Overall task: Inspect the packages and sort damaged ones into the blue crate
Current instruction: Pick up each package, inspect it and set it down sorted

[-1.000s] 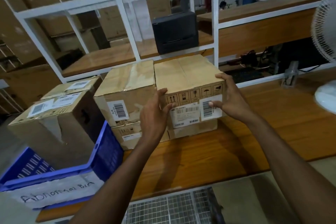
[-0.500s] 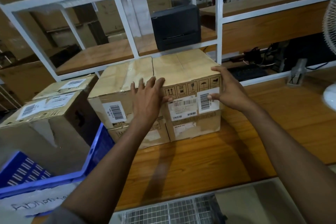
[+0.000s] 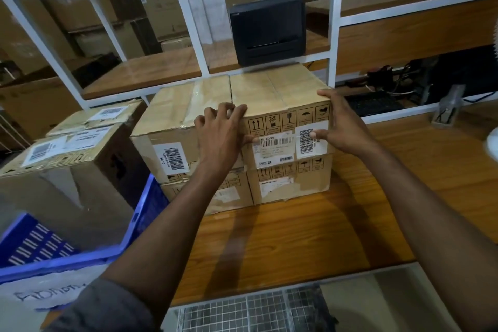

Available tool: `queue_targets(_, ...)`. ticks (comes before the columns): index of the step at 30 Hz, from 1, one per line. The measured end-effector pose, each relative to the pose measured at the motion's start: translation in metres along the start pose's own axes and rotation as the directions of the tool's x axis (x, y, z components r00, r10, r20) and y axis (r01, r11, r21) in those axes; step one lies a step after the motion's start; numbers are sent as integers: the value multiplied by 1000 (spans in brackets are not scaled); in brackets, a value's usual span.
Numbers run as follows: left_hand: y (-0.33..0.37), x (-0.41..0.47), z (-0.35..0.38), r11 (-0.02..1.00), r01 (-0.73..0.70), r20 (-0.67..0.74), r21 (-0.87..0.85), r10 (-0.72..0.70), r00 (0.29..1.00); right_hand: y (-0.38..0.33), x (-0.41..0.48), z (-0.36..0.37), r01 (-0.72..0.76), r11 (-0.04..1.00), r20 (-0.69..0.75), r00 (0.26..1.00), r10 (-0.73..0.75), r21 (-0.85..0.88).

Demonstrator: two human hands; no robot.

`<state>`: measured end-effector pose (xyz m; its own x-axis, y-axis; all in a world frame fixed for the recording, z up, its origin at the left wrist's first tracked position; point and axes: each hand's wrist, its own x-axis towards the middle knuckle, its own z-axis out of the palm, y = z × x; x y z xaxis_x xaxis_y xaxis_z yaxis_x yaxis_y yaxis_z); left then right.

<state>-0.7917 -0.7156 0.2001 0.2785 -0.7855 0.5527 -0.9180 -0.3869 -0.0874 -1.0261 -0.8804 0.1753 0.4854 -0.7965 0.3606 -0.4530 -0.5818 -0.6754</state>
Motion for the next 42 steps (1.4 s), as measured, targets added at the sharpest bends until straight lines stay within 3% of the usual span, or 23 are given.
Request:
queue_targets(37, -9, 1, 1, 999, -33, -5, -36, 33, 999, -5, 2, 10, -19, 997, -3, 1000, 18, -81)
queue_targets(39, -12, 2, -2, 998, -49, 43, -47, 51, 998, -10, -2, 13, -25, 983, -48, 999, 16, -183)
queue_targets(42, -28, -13, -3, 991, -20, 12, -135, 22, 1000, -34, -17, 29, 65, 912, -196, 968, -157, -406)
